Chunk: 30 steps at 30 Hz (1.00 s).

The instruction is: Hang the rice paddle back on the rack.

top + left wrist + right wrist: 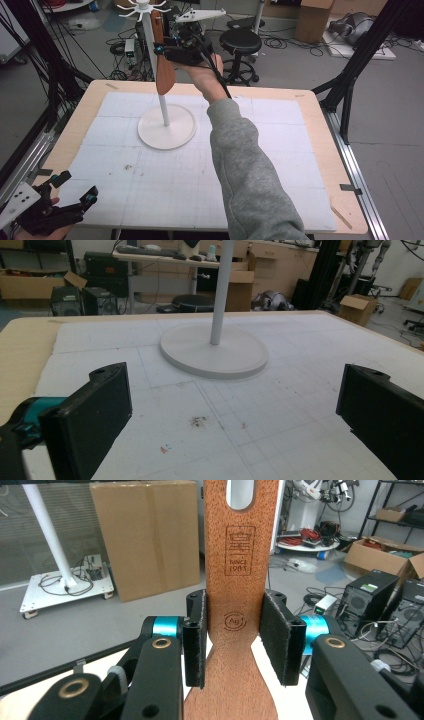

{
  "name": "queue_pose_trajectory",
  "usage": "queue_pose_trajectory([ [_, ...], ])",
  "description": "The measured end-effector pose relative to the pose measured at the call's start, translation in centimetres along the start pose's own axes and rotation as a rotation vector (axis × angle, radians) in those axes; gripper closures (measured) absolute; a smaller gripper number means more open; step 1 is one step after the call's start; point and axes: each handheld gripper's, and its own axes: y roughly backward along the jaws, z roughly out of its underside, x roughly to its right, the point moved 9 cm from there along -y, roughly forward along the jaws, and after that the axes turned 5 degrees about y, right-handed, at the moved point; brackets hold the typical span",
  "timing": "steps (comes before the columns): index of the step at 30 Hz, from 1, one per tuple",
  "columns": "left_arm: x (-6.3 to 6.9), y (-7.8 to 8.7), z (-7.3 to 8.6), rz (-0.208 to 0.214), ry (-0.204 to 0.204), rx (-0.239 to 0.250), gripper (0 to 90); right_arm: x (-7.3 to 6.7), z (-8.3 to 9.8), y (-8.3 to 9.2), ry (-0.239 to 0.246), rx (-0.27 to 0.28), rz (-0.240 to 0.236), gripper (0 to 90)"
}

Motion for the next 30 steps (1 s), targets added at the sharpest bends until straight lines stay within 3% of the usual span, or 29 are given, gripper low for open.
queue_pose_trajectory([
  [5, 0.1, -0.1, 0.2, 0.001, -0.007, -0.006, 1.8, 0.0, 0.4, 0.5, -0.014, 0.014, 0.016, 63.2],
  [9, 0.1, -0.5, 0.4, 0.005, -0.007, -0.012, 1.8, 0.1, 1.2, 1.7, -0.006, 0.014, 0.019, 53.6],
  [13, 0.3, -1.3, 0.3, 0.018, -0.004, -0.013, 1.8, 0.5, 2.3, 3.4, -0.009, 0.016, 0.013, 41.8],
  [16, 0.4, -2.0, 0.0, 0.033, -0.007, -0.012, 1.8, 0.9, 3.1, 4.9, -0.01, 0.029, 0.015, 28.1],
  [22, 0.8, -3.6, -0.5, 0.066, -0.012, -0.008, 1.8, 2.0, 6.0, 7.2, -0.01, -0.027, 0.061, 0.1],
  [26, 1.0, -4.6, -0.9, 0.089, -0.015, -0.006, 1.8, 2.3, 7.5, 9.2, -0.004, 0.005, 0.074, 0.0],
  [30, 1.2, -5.9, -0.9, 0.112, -0.017, -0.013, 1.8, 2.0, 9.3, 11.1, -0.008, 0.019, 0.051, 0.0],
])
